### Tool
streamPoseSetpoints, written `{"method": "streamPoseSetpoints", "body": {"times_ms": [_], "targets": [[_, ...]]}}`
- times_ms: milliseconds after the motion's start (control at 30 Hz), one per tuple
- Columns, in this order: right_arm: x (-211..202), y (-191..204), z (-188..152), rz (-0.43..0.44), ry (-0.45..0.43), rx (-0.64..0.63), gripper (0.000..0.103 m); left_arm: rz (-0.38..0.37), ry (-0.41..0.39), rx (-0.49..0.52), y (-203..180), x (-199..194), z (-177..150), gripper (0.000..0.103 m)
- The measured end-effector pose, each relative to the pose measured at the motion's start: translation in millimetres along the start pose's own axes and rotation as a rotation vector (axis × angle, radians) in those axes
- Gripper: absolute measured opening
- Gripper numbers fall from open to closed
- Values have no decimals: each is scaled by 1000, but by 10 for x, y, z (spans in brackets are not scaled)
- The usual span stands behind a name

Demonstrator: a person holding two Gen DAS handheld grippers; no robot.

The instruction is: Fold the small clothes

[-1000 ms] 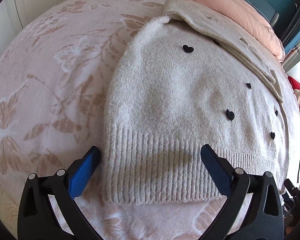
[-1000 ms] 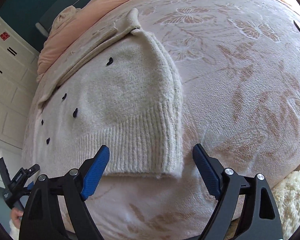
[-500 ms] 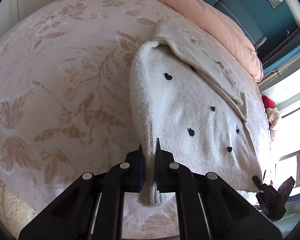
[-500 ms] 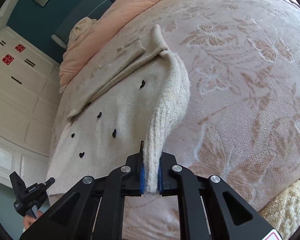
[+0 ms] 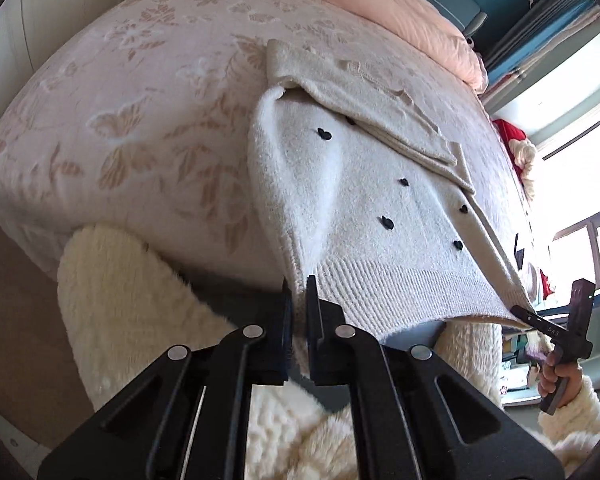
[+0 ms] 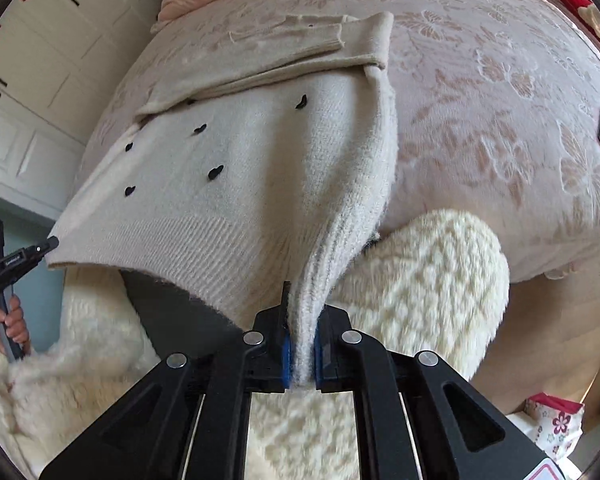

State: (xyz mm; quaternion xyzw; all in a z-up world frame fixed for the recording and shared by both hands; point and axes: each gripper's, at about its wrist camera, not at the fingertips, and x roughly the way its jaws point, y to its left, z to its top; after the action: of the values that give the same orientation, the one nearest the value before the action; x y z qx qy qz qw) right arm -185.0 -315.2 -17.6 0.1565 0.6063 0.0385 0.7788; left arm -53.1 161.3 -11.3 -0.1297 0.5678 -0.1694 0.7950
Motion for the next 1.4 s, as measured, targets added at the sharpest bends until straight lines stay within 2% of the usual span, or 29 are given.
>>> {"method": "streamPoseSetpoints", "body": {"times_ms": [100, 200, 333, 500, 567, 667, 800, 867, 933, 967, 1033, 1100, 1133, 1167, 1200, 1233, 1300, 1400], "targets": [[40, 44, -341, -15, 60, -20, 7, -9, 56, -46, 53, -32, -411, 4], [186, -30, -434, -4, 74, 36, 7, -28, 91, -97, 101, 128, -591, 4], [227, -62, -425, 5, 67, 60, 7, -27, 108, -115, 82, 284, -607, 4], [41, -106, -426, 31, 39, 102, 7, -37, 58, -131, 68, 52, -578, 4], [-77, -155, -328, 49, -2, 125, 7, -45, 34, -151, 78, -58, -525, 4], [-338, -174, 40, 87, -113, 141, 7, -72, -40, -143, 8, -237, -246, 4], [-508, -284, 933, 153, -316, 177, 7, -100, -161, -29, -256, -263, 597, 4], [-328, -322, 1379, 178, -366, 190, 9, -71, -230, 41, -429, -120, 1075, 4], [-7, -408, 1720, 155, -416, 221, 15, -21, -272, 58, -522, 148, 1472, 5], [161, -468, 1826, 139, -421, 252, 18, -21, -269, 72, -558, 348, 1643, 7], [441, -569, 1921, 71, -410, 349, 24, -6, -260, 97, -586, 741, 1849, 13], [496, -637, 1846, 88, -438, 414, 30, 65, -232, 157, -585, 1010, 1886, 23], [484, -657, 1789, 87, -455, 431, 37, 121, -218, 180, -581, 1081, 1861, 35], [457, -669, 1713, 71, -468, 441, 57, 151, -214, 201, -567, 1103, 1811, 44], [430, -671, 1644, 52, -484, 438, 62, 158, -227, 207, -534, 1082, 1733, 64], [416, -667, 1586, 37, -494, 421, 63, 153, -252, 203, -505, 1038, 1655, 79], [451, -647, 1562, -20, -469, 364, 63, 137, -292, 194, -444, 975, 1558, 89], [595, -636, 1693, -70, -434, 318, 64, 159, -262, 182, -426, 1140, 1670, 89]]}}
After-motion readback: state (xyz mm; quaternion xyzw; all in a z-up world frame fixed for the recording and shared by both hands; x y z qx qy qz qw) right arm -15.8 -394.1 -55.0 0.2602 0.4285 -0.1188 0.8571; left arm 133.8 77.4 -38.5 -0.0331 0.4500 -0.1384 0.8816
